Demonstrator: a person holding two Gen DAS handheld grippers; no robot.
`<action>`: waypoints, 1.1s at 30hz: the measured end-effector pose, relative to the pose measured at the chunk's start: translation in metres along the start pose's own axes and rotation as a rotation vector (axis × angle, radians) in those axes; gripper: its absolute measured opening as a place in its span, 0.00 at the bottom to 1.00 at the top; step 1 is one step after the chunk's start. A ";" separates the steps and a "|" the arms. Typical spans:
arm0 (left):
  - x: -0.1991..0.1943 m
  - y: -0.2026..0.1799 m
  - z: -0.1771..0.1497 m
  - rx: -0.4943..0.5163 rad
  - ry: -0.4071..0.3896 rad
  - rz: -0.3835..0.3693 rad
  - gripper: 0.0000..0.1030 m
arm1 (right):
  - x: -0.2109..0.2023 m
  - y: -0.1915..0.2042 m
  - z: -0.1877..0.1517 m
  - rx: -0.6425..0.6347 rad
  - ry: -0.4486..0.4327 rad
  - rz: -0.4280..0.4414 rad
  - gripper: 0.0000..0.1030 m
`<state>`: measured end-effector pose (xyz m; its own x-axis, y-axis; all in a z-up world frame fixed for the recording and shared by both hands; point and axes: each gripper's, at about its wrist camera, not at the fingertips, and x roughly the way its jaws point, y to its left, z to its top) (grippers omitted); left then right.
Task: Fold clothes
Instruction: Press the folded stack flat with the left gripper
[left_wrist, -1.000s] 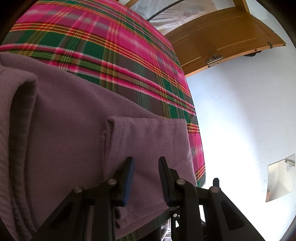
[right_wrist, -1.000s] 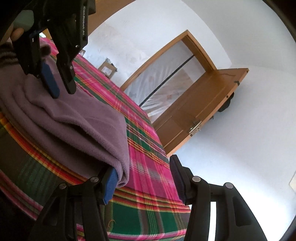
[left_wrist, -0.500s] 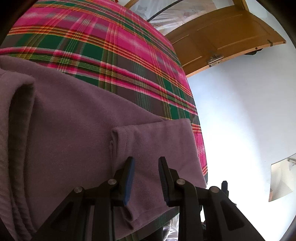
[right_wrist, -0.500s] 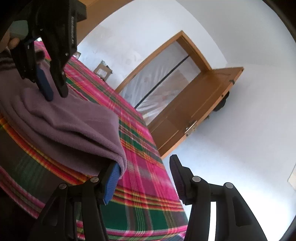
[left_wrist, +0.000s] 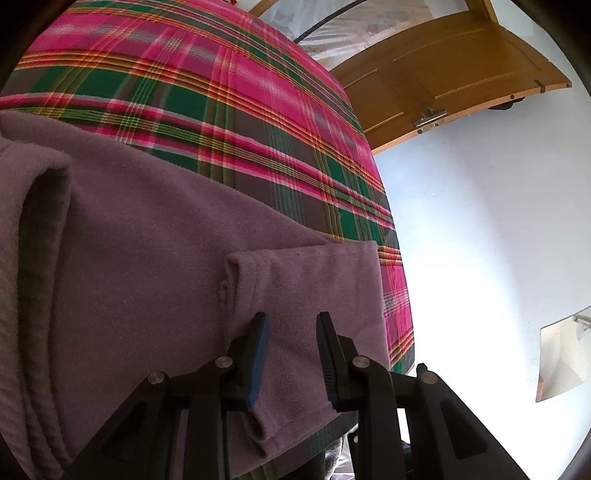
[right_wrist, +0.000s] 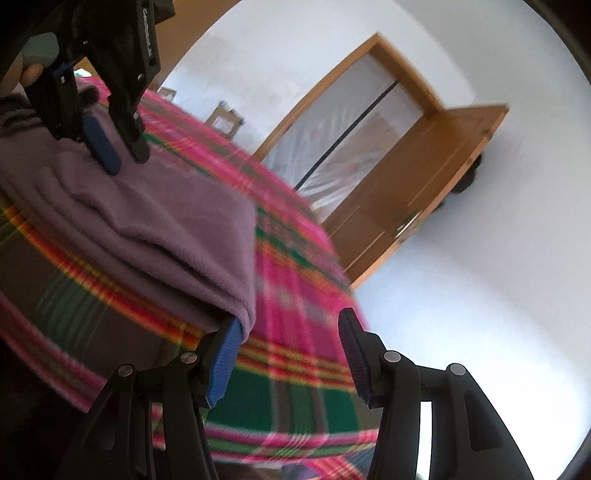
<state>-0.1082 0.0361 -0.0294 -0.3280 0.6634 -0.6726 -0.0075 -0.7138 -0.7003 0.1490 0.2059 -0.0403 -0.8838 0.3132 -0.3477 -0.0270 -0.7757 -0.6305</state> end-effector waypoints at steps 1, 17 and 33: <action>-0.001 0.000 0.000 -0.003 -0.001 -0.001 0.26 | -0.002 -0.002 -0.002 0.010 0.008 0.032 0.53; -0.025 0.006 -0.001 -0.027 -0.055 0.018 0.28 | 0.013 -0.037 0.030 0.396 -0.005 0.461 0.53; -0.030 0.026 -0.012 -0.070 -0.001 0.001 0.34 | 0.010 -0.021 0.026 0.372 0.042 0.453 0.53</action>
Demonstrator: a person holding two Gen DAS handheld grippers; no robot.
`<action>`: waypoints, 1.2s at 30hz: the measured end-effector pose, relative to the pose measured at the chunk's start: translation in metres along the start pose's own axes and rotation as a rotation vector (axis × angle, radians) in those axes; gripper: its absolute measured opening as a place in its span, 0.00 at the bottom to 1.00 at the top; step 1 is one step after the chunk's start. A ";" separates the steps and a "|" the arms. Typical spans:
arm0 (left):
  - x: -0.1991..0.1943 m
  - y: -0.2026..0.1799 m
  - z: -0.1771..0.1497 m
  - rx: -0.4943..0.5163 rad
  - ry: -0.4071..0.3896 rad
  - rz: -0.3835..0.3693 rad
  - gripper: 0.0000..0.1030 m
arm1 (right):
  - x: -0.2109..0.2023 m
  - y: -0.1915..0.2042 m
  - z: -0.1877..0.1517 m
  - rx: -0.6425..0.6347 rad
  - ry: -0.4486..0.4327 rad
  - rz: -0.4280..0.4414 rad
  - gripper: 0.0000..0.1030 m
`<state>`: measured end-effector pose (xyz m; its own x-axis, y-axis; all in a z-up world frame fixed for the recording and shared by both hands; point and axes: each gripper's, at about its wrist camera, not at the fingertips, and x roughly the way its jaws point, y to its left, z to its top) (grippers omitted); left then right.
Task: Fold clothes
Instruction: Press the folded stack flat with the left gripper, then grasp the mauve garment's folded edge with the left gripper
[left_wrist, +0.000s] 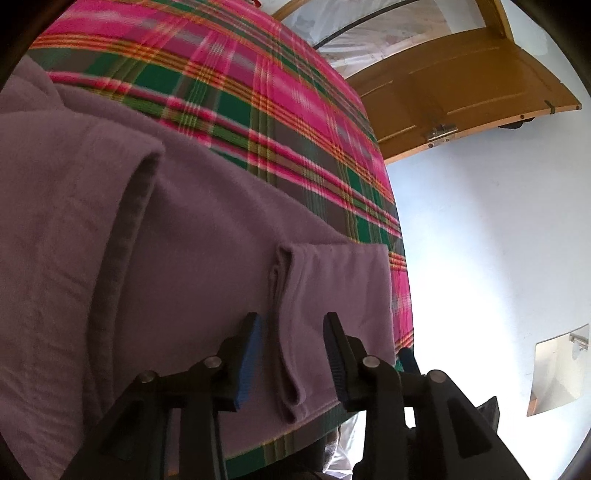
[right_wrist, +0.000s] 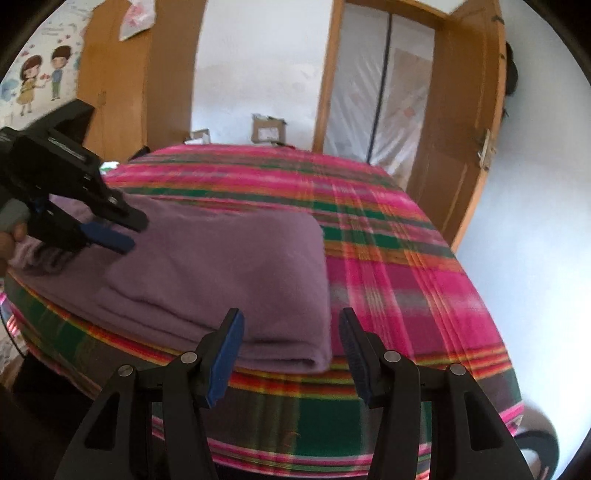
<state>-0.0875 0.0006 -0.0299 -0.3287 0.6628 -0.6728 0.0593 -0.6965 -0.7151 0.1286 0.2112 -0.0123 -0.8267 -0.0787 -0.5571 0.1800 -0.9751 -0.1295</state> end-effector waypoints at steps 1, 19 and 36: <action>0.002 0.000 -0.001 0.003 0.014 -0.006 0.35 | -0.003 0.003 0.001 -0.002 -0.010 0.005 0.53; 0.010 0.008 -0.004 -0.005 0.078 -0.102 0.11 | 0.004 0.072 0.006 -0.147 -0.003 0.218 0.53; -0.022 0.021 -0.007 0.014 -0.001 -0.051 0.09 | 0.009 0.069 0.026 -0.094 -0.040 0.263 0.53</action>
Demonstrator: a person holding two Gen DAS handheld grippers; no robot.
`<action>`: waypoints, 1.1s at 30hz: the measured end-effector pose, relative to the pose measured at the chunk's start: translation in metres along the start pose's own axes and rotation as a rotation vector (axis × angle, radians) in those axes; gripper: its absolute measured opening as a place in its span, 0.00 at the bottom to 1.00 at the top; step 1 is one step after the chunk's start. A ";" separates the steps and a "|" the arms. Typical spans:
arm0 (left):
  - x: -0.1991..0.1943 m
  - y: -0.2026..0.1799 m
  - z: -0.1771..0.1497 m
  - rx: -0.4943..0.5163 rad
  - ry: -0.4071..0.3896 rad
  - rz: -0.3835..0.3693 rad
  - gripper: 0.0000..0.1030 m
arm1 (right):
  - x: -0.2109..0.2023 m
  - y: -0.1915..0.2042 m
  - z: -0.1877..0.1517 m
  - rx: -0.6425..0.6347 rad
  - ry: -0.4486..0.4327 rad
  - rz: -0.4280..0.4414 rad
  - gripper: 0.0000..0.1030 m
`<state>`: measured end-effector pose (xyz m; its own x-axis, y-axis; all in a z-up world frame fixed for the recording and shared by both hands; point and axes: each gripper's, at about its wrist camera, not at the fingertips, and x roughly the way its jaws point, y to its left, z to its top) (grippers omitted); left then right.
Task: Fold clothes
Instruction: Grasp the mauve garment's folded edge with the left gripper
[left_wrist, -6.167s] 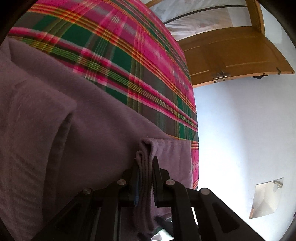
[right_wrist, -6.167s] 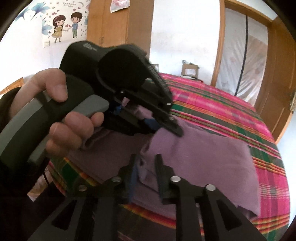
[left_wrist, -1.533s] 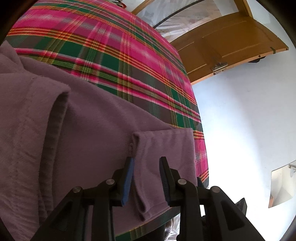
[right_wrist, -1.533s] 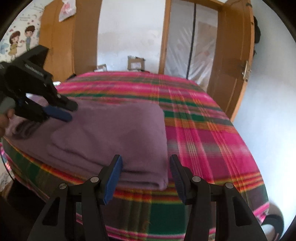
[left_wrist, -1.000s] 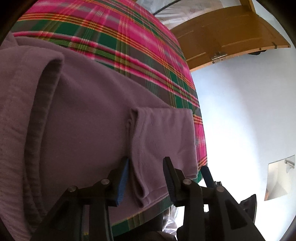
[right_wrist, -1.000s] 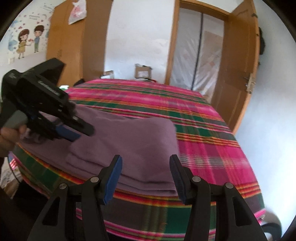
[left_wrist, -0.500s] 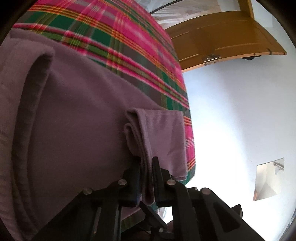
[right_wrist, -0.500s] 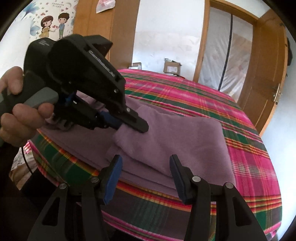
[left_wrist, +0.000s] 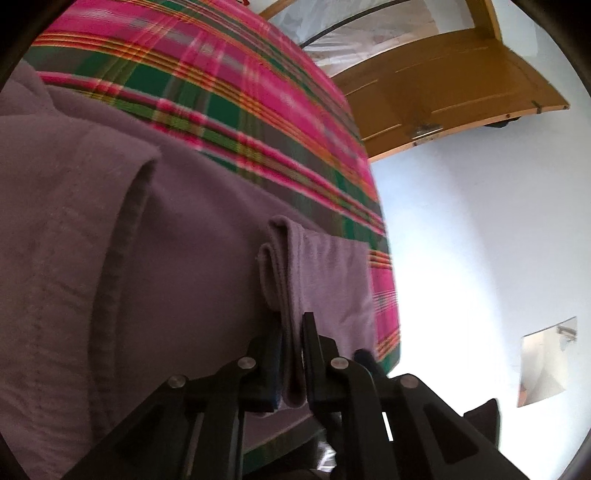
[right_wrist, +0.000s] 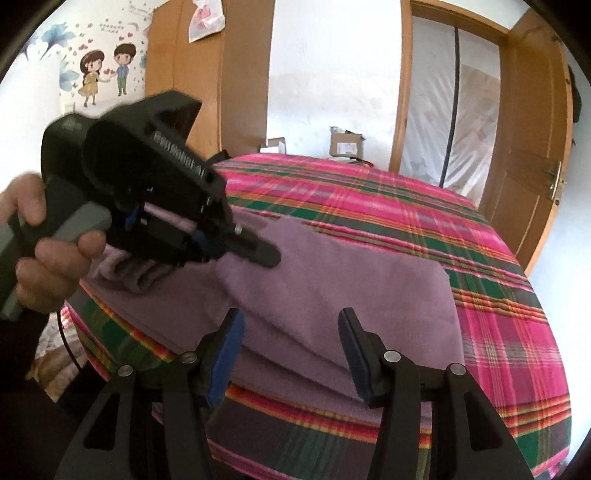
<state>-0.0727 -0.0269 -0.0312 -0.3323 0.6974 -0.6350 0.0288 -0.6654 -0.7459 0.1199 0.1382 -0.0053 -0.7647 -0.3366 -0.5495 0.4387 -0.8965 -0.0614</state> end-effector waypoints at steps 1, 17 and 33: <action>0.001 0.003 -0.001 -0.010 0.007 0.005 0.09 | 0.001 -0.001 0.000 0.005 0.003 -0.003 0.53; -0.026 -0.007 -0.013 0.031 -0.028 0.096 0.25 | 0.025 -0.003 0.008 0.088 0.071 0.062 0.53; -0.100 0.012 -0.027 -0.016 -0.175 0.161 0.27 | 0.048 0.020 0.023 0.044 0.098 0.074 0.53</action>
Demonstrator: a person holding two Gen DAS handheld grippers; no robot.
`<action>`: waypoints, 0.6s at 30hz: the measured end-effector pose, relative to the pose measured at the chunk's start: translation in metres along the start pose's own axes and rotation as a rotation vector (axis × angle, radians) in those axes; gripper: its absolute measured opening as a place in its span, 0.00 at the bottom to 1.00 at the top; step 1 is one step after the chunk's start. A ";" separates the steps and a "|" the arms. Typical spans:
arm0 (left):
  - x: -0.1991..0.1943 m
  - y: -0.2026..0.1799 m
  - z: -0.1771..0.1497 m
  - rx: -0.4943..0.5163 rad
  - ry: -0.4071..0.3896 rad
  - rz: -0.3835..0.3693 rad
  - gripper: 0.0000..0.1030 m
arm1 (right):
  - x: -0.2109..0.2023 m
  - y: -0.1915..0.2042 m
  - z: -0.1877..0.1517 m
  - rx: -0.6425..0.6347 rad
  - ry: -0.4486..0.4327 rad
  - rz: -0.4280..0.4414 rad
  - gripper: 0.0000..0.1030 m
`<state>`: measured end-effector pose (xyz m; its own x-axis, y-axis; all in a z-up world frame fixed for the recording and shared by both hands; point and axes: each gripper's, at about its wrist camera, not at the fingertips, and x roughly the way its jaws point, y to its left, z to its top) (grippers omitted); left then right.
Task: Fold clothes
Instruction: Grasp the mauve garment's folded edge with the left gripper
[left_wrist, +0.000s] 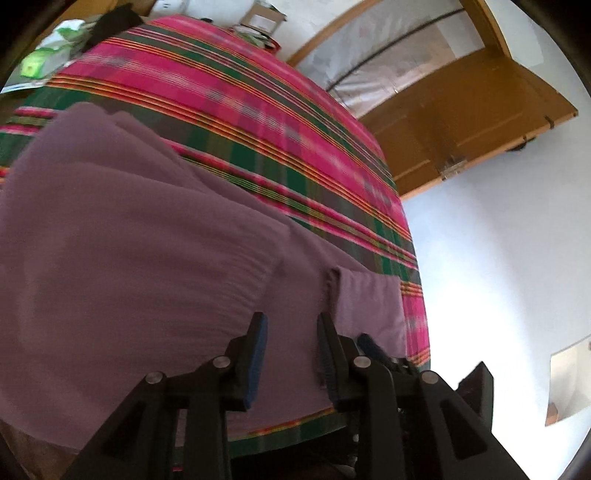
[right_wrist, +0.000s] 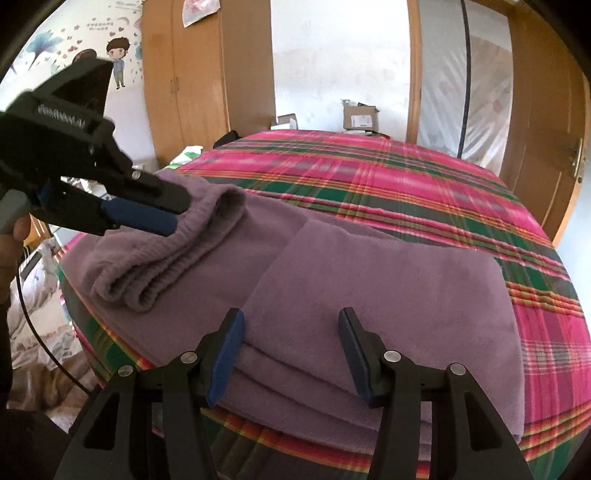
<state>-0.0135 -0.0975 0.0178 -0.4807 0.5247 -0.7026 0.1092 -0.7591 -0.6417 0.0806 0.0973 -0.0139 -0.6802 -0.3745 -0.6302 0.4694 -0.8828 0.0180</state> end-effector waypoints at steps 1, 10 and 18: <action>-0.006 0.006 0.000 -0.009 -0.010 0.000 0.27 | -0.002 0.001 0.002 -0.002 -0.011 -0.002 0.53; -0.017 0.024 0.006 -0.027 -0.042 0.049 0.27 | 0.007 0.003 0.001 0.035 0.006 0.041 0.53; -0.051 0.051 0.002 -0.043 -0.086 0.074 0.28 | 0.004 0.011 0.011 0.026 0.006 0.027 0.34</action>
<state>0.0150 -0.1633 0.0211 -0.5430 0.4316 -0.7203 0.1836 -0.7760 -0.6034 0.0764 0.0830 -0.0078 -0.6641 -0.3969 -0.6336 0.4728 -0.8794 0.0553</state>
